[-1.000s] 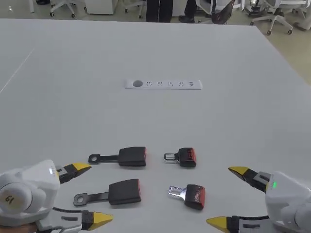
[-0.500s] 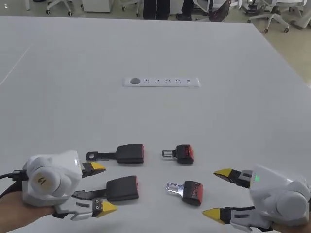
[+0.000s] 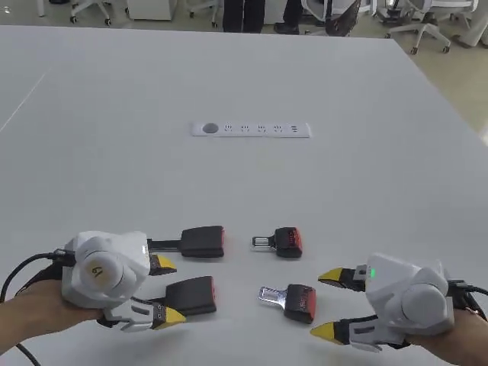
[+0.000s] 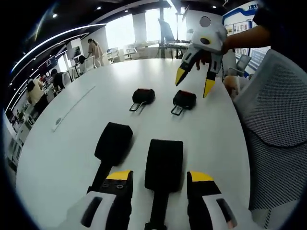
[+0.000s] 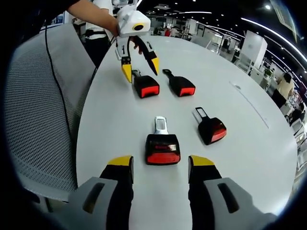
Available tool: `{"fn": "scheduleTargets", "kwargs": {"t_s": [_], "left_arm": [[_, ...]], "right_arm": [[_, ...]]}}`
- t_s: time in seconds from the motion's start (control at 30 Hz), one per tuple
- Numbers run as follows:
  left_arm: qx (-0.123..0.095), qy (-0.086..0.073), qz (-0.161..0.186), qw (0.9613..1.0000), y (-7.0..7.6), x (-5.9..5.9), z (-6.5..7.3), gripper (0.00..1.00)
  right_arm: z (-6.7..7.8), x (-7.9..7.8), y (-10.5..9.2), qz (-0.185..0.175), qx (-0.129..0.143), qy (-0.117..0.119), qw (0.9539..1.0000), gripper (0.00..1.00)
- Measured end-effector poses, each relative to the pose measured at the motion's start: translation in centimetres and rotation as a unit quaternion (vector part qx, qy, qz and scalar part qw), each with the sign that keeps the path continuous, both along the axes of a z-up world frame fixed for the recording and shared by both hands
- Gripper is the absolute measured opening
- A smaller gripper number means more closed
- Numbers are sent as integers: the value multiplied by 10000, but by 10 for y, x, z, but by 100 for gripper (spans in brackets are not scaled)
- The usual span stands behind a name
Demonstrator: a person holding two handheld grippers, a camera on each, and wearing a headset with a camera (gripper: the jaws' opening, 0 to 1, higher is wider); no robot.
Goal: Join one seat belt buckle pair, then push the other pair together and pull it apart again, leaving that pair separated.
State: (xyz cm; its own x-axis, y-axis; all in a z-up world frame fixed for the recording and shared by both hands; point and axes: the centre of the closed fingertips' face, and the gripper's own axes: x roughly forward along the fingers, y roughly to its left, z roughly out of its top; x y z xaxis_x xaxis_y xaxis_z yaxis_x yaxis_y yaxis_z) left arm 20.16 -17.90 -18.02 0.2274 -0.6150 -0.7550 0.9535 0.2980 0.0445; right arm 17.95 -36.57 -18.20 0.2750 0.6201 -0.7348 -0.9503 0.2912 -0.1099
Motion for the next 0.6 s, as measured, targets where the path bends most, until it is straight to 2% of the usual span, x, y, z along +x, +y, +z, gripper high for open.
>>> {"fn": "scheduleTargets", "kwargs": {"t_s": [0.2,0.33,0.4,0.6], "left_arm": [[189,232,-221,9993,-4,-2,-7,40],[297,301,-338,9985,-5,-1,-11,37],[348,431,-426,9976,-4,-4,-13,34],[551,487,-665,9951,-2,-5,-19,33]], "right_arm": [[-4,3,7,187,-102,85,9997,40],[-10,7,7,293,-225,111,9993,36],[-12,9,6,358,-321,107,9988,34],[-23,6,3,538,-584,212,9966,31]]}}
